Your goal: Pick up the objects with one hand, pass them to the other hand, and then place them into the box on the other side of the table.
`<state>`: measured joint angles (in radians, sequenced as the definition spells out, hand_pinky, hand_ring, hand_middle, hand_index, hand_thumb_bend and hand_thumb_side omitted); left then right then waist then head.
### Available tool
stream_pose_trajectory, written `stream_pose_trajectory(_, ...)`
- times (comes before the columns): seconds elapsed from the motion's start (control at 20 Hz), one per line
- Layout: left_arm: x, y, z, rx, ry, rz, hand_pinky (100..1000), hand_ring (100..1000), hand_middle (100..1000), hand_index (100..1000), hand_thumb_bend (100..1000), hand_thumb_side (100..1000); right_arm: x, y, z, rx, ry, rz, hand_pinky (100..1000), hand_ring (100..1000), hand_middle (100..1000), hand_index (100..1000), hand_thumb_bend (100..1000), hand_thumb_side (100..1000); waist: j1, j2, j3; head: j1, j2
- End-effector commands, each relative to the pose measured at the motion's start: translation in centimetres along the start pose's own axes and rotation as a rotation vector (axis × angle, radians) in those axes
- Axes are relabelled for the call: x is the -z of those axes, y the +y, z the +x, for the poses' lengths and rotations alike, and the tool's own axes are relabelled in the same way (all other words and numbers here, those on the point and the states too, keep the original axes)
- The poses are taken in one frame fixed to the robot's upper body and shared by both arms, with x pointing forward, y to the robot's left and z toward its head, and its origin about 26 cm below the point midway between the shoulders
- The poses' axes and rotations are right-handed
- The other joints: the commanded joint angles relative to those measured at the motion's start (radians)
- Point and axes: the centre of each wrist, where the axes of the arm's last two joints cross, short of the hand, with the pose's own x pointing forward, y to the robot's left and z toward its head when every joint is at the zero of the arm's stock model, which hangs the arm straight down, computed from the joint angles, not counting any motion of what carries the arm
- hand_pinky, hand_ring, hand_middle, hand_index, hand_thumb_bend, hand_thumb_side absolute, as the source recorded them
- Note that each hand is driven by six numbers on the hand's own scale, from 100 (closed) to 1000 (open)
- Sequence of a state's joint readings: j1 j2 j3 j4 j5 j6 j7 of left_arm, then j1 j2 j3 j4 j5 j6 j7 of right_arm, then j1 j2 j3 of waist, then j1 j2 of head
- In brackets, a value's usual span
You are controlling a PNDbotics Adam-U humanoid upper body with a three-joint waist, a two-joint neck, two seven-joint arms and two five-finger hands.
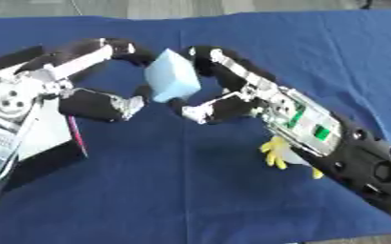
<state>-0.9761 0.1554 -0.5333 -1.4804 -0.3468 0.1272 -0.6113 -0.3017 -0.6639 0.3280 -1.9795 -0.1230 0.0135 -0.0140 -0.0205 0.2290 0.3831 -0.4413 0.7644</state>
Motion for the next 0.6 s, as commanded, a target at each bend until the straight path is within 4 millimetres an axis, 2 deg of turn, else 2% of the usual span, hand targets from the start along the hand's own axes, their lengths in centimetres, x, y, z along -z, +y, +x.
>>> stream_pose_trajectory(0.05, 0.11, 0.64, 0.64, 0.019, -0.016, 0.002, 1000, 883, 792, 891, 100, 348, 0.14, -0.38, 0.72, -0.022, -0.032, 0.0, 694, 560, 616, 644, 100, 100, -0.005, 0.002, -0.002, 0.003, 0.006)
stream_pose_trajectory(0.2, 0.15, 0.65, 0.64, 0.022, -0.017, -0.004, 1000, 883, 792, 891, 100, 374, 0.12, -0.38, 0.7, -0.022, -0.033, 0.001, 694, 560, 616, 644, 100, 100, -0.004, 0.002, -0.003, 0.003, 0.006)
stream_pose_trajectory(0.6, 0.32, 0.57, 0.68, 0.029, -0.024, -0.032, 1000, 882, 789, 886, 100, 514, 0.15, -0.4, 0.74, -0.025, -0.039, 0.006, 693, 557, 616, 644, 100, 100, -0.003, 0.005, -0.004, 0.002, 0.006)
